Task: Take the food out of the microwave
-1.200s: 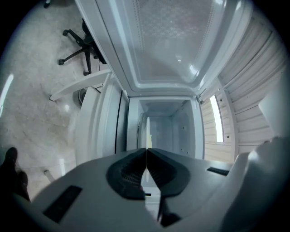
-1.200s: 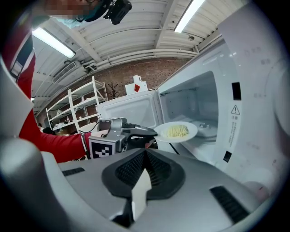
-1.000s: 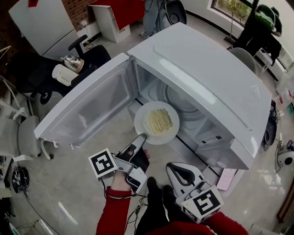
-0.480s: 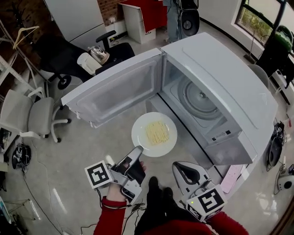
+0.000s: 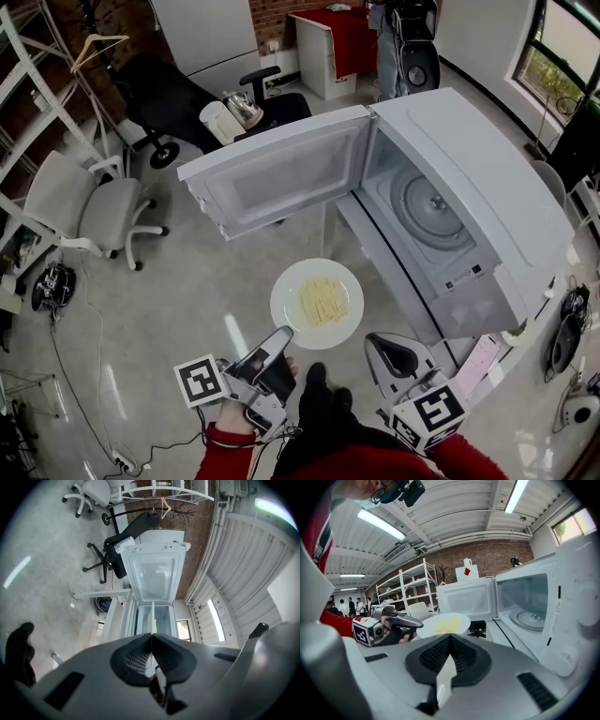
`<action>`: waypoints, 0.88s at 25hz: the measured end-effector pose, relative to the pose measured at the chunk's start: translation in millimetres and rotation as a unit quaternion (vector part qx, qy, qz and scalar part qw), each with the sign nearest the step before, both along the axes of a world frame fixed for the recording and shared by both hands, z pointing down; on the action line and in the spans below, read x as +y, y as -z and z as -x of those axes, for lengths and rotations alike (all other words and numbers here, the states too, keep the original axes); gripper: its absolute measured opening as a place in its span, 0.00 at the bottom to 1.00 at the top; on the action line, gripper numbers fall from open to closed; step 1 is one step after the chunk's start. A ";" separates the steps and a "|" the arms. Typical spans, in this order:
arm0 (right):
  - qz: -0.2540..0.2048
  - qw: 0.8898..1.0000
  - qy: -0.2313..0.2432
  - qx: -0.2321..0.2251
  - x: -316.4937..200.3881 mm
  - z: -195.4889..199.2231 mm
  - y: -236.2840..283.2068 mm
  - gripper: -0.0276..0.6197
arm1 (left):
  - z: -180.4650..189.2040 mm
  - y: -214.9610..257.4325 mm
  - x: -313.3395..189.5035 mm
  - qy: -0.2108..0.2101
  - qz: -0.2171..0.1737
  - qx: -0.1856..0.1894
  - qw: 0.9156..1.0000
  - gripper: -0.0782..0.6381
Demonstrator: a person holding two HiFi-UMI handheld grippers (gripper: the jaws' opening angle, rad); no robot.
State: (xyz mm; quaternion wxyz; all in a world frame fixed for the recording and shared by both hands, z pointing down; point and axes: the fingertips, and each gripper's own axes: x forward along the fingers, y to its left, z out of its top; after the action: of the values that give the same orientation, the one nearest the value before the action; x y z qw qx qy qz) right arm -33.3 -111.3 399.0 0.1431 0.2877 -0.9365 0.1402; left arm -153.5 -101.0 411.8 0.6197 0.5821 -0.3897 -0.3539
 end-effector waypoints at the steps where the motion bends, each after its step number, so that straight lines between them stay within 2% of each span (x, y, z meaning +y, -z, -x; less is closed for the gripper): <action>1: 0.000 1.000 0.003 0.000 -0.6 0.6 1.7 0.06 | 0.8 2.5 3.4 0.003 0.001 0.000 1.000 0.13; 22: -0.009 1.000 0.023 -0.017 32.8 -14.3 12.2 0.06 | -5.3 30.6 88.9 0.043 -0.015 0.007 0.999 0.13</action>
State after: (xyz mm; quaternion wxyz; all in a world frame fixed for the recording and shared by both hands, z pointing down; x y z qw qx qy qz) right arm -19.1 -78.5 386.8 0.1281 0.2646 -0.9464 0.1335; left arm -148.2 -12.1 381.2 0.5981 0.5715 -0.4047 -0.3898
